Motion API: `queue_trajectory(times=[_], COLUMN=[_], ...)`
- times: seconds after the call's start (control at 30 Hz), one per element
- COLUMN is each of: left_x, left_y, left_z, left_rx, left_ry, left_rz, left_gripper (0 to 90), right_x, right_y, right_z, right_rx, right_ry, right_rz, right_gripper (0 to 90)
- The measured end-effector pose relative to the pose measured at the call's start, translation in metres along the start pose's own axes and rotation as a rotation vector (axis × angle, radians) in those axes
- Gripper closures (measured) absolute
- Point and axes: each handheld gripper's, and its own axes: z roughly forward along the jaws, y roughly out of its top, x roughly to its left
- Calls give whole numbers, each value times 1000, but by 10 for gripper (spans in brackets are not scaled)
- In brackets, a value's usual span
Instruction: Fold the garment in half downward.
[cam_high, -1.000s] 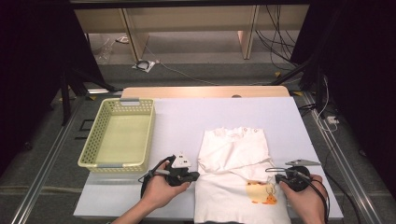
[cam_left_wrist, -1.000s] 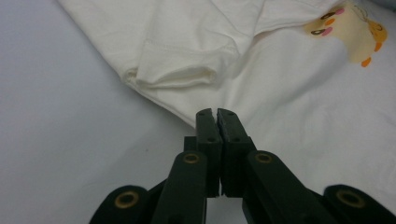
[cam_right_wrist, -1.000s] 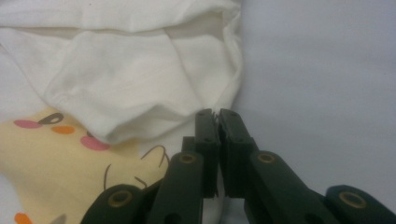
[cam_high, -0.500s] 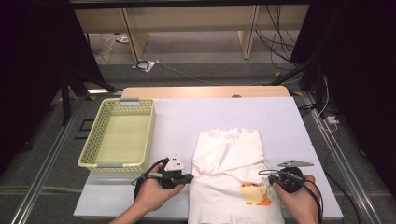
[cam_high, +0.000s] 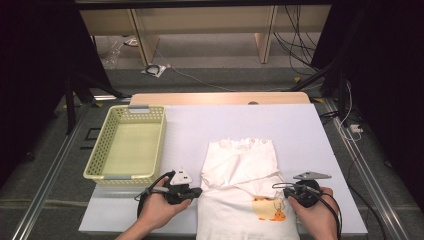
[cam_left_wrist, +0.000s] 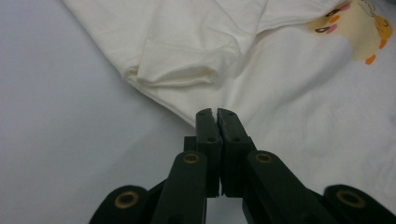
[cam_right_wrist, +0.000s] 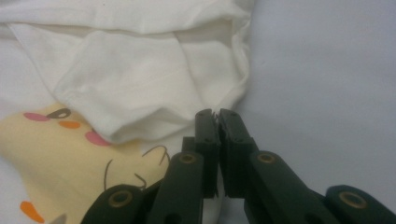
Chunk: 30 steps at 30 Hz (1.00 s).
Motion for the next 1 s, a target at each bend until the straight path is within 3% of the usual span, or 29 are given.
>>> queue_trajectory(times=[1.0], left_x=[9], left_y=[-19], left_z=[-24], left_rx=[5], left_ry=[32], left_rz=[-15], left_gripper=[882], right_x=[28], right_y=[7], right_z=[3], right_rx=[-11], right_ry=[40], right_rz=[-72], right_gripper=[876])
